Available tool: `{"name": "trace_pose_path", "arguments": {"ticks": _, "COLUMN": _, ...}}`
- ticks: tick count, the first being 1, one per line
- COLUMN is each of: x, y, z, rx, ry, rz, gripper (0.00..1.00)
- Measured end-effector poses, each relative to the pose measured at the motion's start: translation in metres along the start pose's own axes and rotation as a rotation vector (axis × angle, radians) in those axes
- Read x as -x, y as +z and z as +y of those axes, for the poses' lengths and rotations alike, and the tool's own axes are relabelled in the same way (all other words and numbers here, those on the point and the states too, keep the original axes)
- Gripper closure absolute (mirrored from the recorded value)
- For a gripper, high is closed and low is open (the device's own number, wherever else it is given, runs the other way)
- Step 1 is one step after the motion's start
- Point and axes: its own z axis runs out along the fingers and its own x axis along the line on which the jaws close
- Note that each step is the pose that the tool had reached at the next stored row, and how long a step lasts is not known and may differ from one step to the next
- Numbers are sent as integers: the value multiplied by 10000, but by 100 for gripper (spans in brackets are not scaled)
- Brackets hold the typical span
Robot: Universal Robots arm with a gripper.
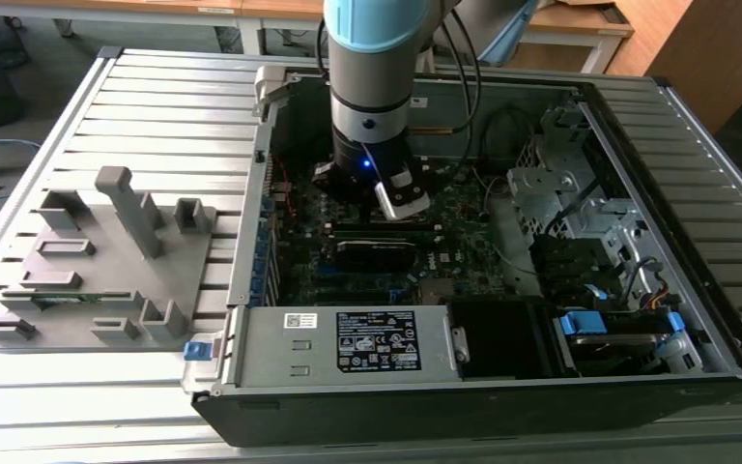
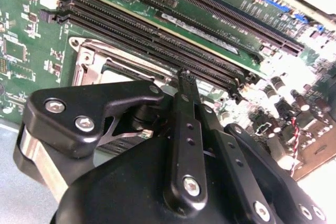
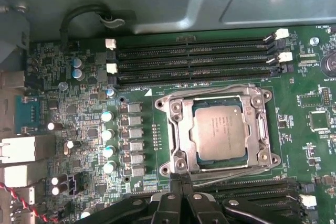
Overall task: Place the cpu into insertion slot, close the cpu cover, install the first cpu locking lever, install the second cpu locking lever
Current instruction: 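Install the second cpu locking lever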
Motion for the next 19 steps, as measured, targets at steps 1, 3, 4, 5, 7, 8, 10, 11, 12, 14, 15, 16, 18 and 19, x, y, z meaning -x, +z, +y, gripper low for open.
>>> {"name": "trace_pose_path", "arguments": {"ticks": 1, "x": 0, "y": 4, "z": -1, "rx": 38, "ry": 2, "rz": 4, "gripper": 90}}
{"name": "trace_pose_path", "arguments": {"ticks": 3, "x": -1, "y": 12, "z": -3, "rx": 112, "ry": 6, "rz": 11, "gripper": 90}}
{"name": "trace_pose_path", "arguments": {"ticks": 4, "x": -1, "y": 18, "z": -3, "rx": 138, "ry": 7, "rz": 13, "gripper": 90}}
{"name": "trace_pose_path", "arguments": {"ticks": 5, "x": -1, "y": 22, "z": -4, "rx": 160, "ry": 8, "rz": 15, "gripper": 90}}
{"name": "trace_pose_path", "arguments": {"ticks": 7, "x": -3, "y": 30, "z": -5, "rx": 192, "ry": 9, "rz": 18, "gripper": 90}}
{"name": "trace_pose_path", "arguments": {"ticks": 8, "x": -4, "y": 34, "z": -6, "rx": 206, "ry": 9, "rz": 19, "gripper": 90}}
{"name": "trace_pose_path", "arguments": {"ticks": 10, "x": -8, "y": 42, "z": -8, "rx": 230, "ry": 10, "rz": 22, "gripper": 90}}
{"name": "trace_pose_path", "arguments": {"ticks": 11, "x": -11, "y": 46, "z": -9, "rx": 241, "ry": 11, "rz": 23, "gripper": 90}}
{"name": "trace_pose_path", "arguments": {"ticks": 12, "x": -15, "y": 50, "z": -10, "rx": 249, "ry": 12, "rz": 25, "gripper": 90}}
{"name": "trace_pose_path", "arguments": {"ticks": 14, "x": -23, "y": 56, "z": -13, "rx": 265, "ry": 12, "rz": 28, "gripper": 90}}
{"name": "trace_pose_path", "arguments": {"ticks": 15, "x": -27, "y": 59, "z": -14, "rx": 274, "ry": 13, "rz": 30, "gripper": 90}}
{"name": "trace_pose_path", "arguments": {"ticks": 16, "x": -32, "y": 63, "z": -15, "rx": 284, "ry": 13, "rz": 31, "gripper": 90}}
{"name": "trace_pose_path", "arguments": {"ticks": 18, "x": -39, "y": 70, "z": -18, "rx": 303, "ry": 13, "rz": 31, "gripper": 90}}
{"name": "trace_pose_path", "arguments": {"ticks": 19, "x": -43, "y": 76, "z": -18, "rx": 322, "ry": 15, "rz": 32, "gripper": 90}}
